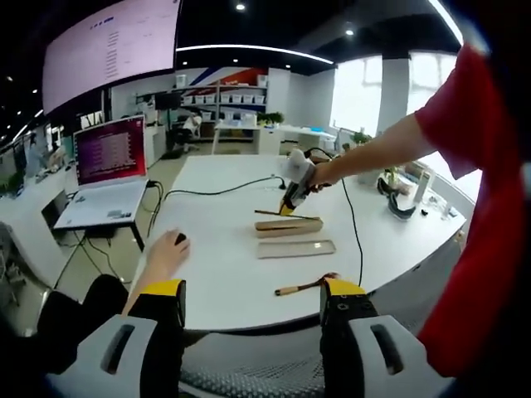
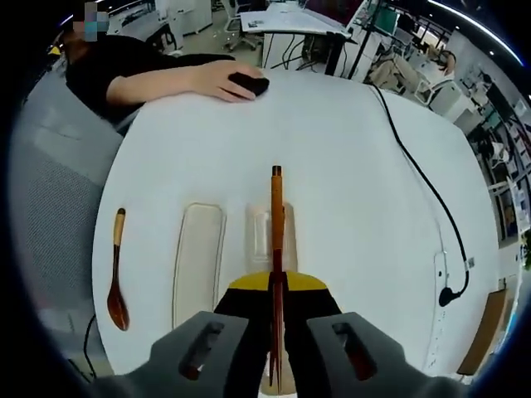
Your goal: Arrange the utensils inside the cutlery case until each visible utensil rests in its matching compartment.
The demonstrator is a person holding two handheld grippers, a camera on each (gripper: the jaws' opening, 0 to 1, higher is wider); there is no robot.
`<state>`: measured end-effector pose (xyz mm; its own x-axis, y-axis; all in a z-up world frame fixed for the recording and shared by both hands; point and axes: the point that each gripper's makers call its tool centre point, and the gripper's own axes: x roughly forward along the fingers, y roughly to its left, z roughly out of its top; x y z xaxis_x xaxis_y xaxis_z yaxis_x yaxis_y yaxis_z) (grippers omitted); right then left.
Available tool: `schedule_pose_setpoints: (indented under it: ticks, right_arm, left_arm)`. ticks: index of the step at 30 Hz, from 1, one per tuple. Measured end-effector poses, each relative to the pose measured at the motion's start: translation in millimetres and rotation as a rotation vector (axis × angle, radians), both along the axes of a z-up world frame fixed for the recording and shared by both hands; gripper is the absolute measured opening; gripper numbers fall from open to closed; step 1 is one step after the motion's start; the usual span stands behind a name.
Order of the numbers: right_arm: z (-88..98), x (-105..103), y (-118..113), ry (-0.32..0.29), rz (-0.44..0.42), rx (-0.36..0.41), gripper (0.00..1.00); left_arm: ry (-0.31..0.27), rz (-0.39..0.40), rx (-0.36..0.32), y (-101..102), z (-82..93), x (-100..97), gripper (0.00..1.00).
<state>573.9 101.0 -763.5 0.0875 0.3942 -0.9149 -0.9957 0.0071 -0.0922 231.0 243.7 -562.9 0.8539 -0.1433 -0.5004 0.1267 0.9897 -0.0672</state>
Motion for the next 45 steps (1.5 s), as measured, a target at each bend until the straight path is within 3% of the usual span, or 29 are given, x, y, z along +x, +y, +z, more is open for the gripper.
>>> schedule_pose_setpoints:
  ticks: [4,11,20,23,24,26,31,36,41,44,45]
  right_arm:
    - [-6.8,4,3,-0.027,-0.034,0.031,0.01]
    - [-20.9,-5,-5,-0.017,-0.069,-0.022,0.01]
    - [-38.2,0,-12,0.011,-0.102,-0.068,0.01]
    - [-32.5,2,-11,0.003,-0.106,-0.057,0.00]
    - [-28.7,3,-11,0.001,-0.121,-0.051,0.04]
    - [-19.4,4,-7,0.001,-0.146,0.005,0.06]
    - [-10.9,6,-18,-0.009,-0.187,0.004,0.10]
    - [-0.4,-14,-27,-0.021,-0.196,0.010,0.13]
    - [8.6,-31,-30,-0.012,-0.201,0.034,0.16]
    - [17.0,-37,-34,-0.010,-0.191,0.011,0.16]
    - [20.4,-37,-35,-0.021,-0.182,0.006,0.16]
  left_arm:
    - [-0.013,0.018,-0.010,2,2.2,-2.5,0.70]
    - [0.006,0.026,-0.003,4,-2.4,-3.4,0.70]
    - [0.011,0.003,0.009,-5,-1.3,1.1,0.70]
    - [0.025,0.012,0.018,-2,-3.9,-0.8,0.69]
    - [0.038,0.014,0.024,1,-6.3,-2.1,0.69]
    - [0.044,0.017,0.026,3,-7.4,-2.8,0.69]
    - [0.032,0.006,0.034,4,-3.0,-1.2,0.69]
    - [0.005,-0.004,0.028,3,3.0,-2.2,0.69]
    - [-0.025,-0.007,-0.005,3,5.5,-4.8,0.68]
    - [-0.077,-0.020,-0.087,-3,15.7,-4.9,0.67]
    - [-0.080,-0.014,-0.086,0,15.8,-5.5,0.69]
